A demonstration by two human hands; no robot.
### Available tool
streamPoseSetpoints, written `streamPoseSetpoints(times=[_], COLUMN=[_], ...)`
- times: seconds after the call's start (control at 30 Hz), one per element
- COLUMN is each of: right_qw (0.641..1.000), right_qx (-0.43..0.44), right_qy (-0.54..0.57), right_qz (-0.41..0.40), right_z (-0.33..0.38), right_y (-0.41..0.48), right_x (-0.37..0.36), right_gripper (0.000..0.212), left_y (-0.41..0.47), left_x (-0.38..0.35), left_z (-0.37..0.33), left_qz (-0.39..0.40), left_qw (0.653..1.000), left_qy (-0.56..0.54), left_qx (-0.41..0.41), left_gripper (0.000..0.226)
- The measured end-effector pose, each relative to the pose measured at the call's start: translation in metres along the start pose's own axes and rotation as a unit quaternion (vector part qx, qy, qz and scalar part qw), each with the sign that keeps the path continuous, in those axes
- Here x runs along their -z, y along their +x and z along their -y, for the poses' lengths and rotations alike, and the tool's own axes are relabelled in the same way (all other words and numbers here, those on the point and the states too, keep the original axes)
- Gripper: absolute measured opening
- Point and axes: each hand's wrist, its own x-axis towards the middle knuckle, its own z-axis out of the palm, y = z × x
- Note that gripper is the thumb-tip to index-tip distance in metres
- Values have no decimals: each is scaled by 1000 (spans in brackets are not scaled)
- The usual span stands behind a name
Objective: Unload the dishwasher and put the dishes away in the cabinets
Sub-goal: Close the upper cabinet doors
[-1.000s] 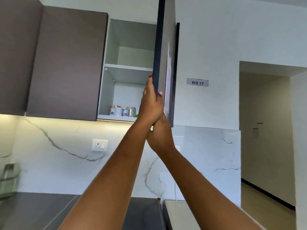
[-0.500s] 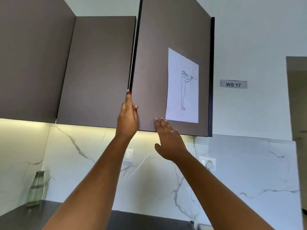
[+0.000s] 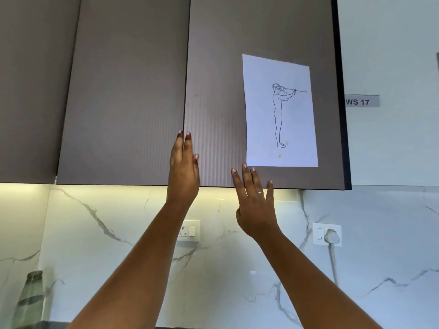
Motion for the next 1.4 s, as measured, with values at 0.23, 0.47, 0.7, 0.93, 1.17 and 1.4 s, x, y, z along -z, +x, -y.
streamPoseSetpoints(times=[0.23,0.47,0.7,0.93,1.17,1.4], right_qw=[999,999,999,999,993,976], right_qx=[32,29,26,10,23,-5], right_qy=[-27,-23,-25,-35,-26,65], right_qz=[-3,4,-14,25,111,206], right_z=[-9,-8,-8,-5,-2,4], right_y=[7,13,11,10,7,4], right_x=[-37,-67,-83,-79,-54,-23], right_gripper=[105,106,109,108,96,84], left_y=[0,-10,-16,-15,-32,-60], left_x=[-35,-63,-82,-79,-77,-71], left_z=[44,70,83,80,54,15], left_qz=[65,144,139,137,167,275], left_qw=[983,971,971,964,953,938], left_qy=[169,188,191,227,251,212], left_qx=[-28,-21,-23,-30,20,18], left_gripper=[75,87,83,82,81,76])
